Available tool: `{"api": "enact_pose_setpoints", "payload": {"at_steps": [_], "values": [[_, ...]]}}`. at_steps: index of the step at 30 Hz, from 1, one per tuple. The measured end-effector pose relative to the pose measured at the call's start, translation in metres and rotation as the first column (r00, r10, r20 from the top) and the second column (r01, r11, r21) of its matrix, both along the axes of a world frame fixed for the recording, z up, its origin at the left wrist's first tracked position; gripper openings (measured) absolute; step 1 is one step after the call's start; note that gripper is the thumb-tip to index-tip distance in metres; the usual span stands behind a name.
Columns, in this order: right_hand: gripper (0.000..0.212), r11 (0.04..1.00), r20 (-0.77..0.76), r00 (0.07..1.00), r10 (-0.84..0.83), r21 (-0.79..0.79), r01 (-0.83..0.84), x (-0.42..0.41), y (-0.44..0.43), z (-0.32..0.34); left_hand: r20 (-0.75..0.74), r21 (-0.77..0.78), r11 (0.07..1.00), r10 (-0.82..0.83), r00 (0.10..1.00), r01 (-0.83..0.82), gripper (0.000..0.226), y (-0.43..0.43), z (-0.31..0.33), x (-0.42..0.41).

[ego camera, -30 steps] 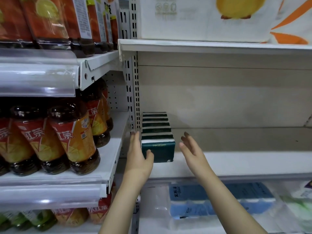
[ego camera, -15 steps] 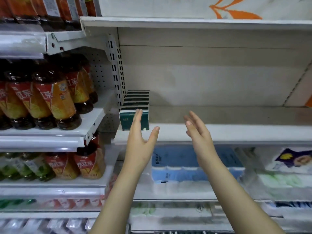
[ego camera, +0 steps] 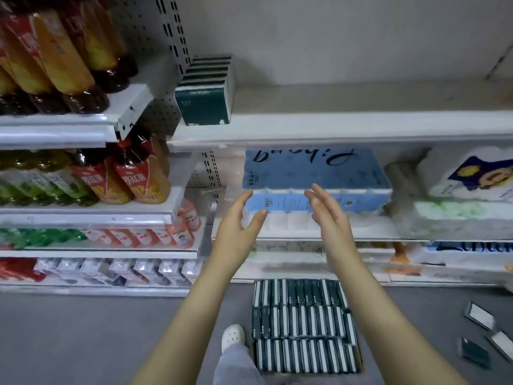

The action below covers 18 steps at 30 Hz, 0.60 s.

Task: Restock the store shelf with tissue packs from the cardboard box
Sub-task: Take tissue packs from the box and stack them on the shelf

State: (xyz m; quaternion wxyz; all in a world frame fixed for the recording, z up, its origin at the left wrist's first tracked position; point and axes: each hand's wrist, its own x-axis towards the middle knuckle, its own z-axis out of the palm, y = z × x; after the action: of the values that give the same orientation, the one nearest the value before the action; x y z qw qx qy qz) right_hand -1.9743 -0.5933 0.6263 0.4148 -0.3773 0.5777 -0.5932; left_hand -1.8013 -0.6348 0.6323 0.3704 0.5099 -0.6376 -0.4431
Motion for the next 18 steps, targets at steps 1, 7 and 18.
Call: {"api": "enact_pose_setpoints", "payload": {"at_steps": [1, 7, 18], "values": [[0.035, 0.999, -0.008, 1.000, 0.006, 0.040, -0.005, 0.000, 0.008, -0.013, 0.024, 0.033, 0.999, -0.001, 1.000, 0.000, 0.050, 0.005, -0.012, 0.003], [0.033, 0.960, -0.023, 1.000, 0.015, 0.281, -0.008, 0.013, 0.040, -0.087, 0.143, 0.231, 0.973, -0.054, 0.988, 0.020, 0.045, 0.022, -0.089, 0.034], [0.041, 0.768, 0.014, 0.998, 0.058, 0.639, -0.054, 0.065, 0.067, -0.244, 0.177, 0.566, 0.824, -0.102, 0.979, -0.016, 0.039, 0.046, -0.249, 0.083]]}}
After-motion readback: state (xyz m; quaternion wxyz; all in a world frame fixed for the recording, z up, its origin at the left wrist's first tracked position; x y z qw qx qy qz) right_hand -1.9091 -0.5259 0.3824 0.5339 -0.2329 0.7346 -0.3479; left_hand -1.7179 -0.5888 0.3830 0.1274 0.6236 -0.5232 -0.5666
